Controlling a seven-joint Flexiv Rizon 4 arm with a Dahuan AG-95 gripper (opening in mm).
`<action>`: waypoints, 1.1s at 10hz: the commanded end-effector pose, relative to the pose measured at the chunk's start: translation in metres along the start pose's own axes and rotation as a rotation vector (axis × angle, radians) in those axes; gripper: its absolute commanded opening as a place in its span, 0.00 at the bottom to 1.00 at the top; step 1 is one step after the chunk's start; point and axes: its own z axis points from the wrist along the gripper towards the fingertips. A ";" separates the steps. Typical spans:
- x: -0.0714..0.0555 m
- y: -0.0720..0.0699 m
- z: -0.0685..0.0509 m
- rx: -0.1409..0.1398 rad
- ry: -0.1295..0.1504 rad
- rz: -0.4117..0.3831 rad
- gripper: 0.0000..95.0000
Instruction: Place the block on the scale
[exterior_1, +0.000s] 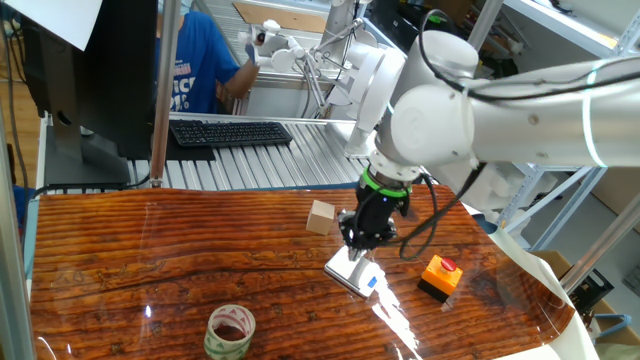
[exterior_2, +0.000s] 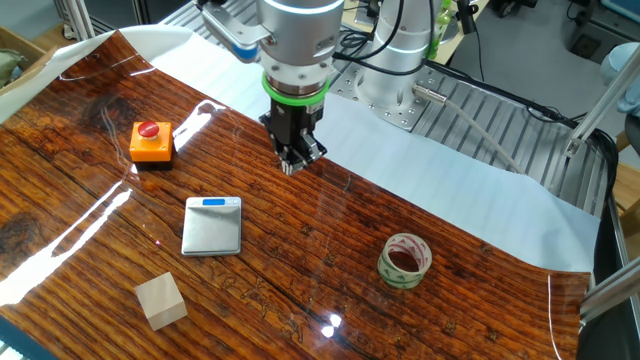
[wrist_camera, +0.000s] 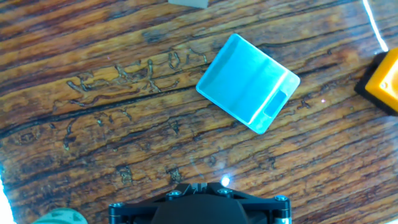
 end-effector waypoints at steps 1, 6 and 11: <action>0.003 -0.001 0.000 -0.015 0.017 -0.006 0.00; -0.012 0.005 -0.001 -0.011 0.016 -0.002 0.00; -0.055 0.017 0.002 -0.002 0.015 0.029 0.00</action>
